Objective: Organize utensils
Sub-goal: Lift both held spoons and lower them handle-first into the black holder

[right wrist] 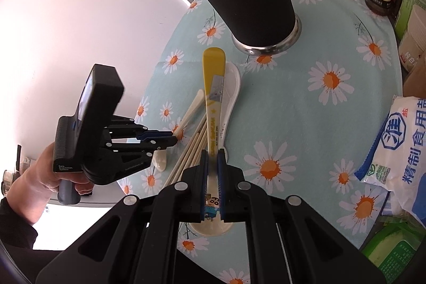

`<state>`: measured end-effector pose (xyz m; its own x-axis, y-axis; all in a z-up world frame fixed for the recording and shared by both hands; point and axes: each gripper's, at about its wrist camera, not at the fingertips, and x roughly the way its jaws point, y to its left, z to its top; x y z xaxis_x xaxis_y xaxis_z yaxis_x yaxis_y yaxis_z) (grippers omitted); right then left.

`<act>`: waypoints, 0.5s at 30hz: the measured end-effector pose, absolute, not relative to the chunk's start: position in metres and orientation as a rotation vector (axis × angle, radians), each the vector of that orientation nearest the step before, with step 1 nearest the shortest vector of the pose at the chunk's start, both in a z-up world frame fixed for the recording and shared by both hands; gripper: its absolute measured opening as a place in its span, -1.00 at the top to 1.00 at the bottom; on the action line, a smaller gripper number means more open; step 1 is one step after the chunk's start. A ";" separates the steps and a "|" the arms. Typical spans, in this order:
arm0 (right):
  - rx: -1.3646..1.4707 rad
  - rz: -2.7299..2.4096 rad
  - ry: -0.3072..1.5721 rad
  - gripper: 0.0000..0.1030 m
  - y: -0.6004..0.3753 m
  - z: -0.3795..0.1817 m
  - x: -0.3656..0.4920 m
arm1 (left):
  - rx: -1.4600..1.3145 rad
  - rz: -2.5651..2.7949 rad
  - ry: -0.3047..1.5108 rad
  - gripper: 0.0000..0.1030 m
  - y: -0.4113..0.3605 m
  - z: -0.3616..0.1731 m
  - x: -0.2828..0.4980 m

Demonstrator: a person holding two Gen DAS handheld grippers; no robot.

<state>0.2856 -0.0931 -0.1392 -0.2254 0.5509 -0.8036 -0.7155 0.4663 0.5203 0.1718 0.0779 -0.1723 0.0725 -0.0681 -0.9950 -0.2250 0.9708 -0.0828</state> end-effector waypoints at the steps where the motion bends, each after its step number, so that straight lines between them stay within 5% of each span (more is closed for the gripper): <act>1: -0.161 1.175 1.359 0.85 -0.092 -0.138 0.285 | -0.246 0.114 1.487 0.89 0.081 -0.169 0.168; 15: -0.136 1.107 1.300 0.85 -0.076 -0.126 0.268 | -0.344 0.010 1.263 0.89 0.102 -0.107 0.150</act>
<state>0.2684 -0.0759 -0.1257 -0.1342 0.5710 -0.8099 -0.7085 0.5161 0.4813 0.1502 0.1016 -0.1068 0.3096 -0.1806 -0.9336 -0.1950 0.9489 -0.2482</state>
